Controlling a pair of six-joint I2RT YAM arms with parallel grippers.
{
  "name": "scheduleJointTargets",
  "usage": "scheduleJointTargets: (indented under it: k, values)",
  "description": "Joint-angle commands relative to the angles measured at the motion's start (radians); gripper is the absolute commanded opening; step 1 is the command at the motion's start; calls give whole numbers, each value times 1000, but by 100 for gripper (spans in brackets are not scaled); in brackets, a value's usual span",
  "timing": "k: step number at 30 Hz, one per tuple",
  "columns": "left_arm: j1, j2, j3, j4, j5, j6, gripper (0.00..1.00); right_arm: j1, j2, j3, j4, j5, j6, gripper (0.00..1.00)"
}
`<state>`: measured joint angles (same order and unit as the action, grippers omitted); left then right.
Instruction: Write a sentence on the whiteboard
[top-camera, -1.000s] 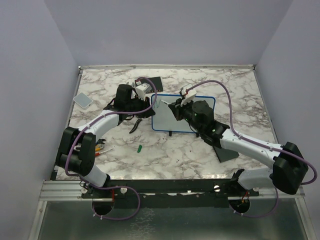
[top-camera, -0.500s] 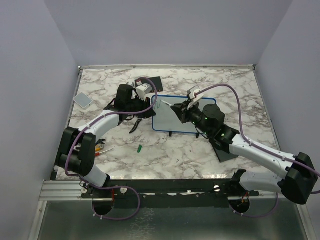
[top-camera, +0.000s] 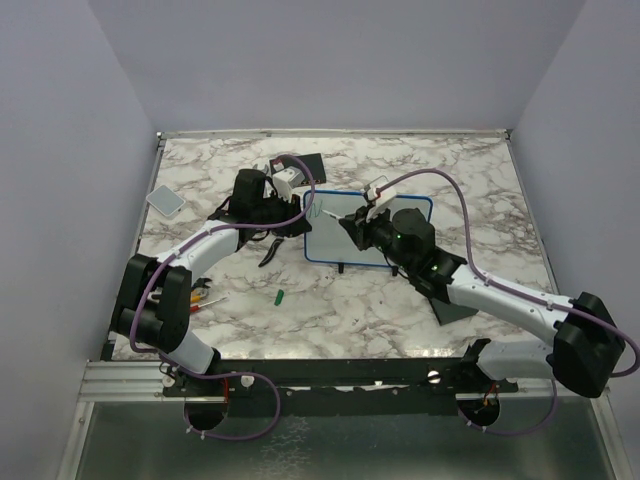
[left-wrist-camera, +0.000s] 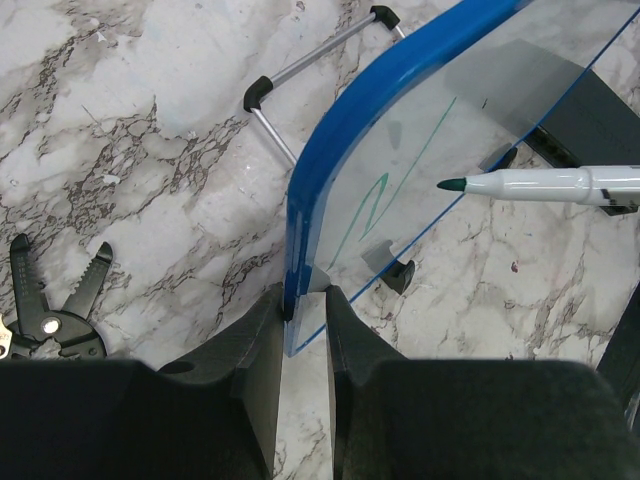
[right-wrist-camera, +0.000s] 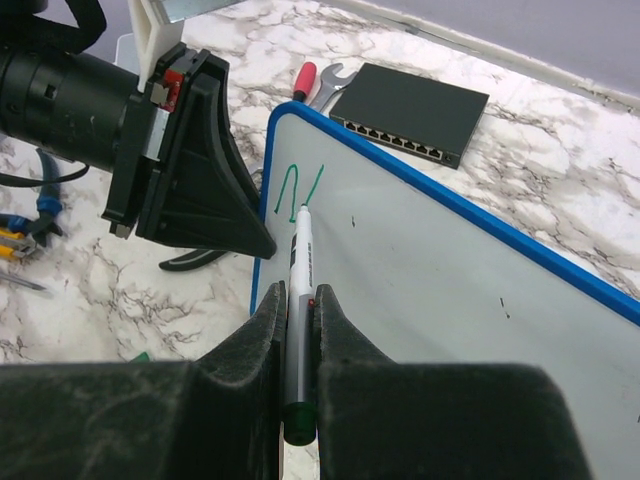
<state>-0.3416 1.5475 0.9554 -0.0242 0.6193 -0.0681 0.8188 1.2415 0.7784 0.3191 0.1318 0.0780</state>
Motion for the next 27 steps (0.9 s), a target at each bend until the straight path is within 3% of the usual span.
scheduleJointTargets:
  k: [1, 27]
  values:
    - [-10, -11, 16, -8, -1, 5, 21, -3, 27, -5, 6, 53, 8, 1]
    - [-10, -13, 16, -10, -1, 7, 21, -3, -11, -20, -31, 161, 20, 1]
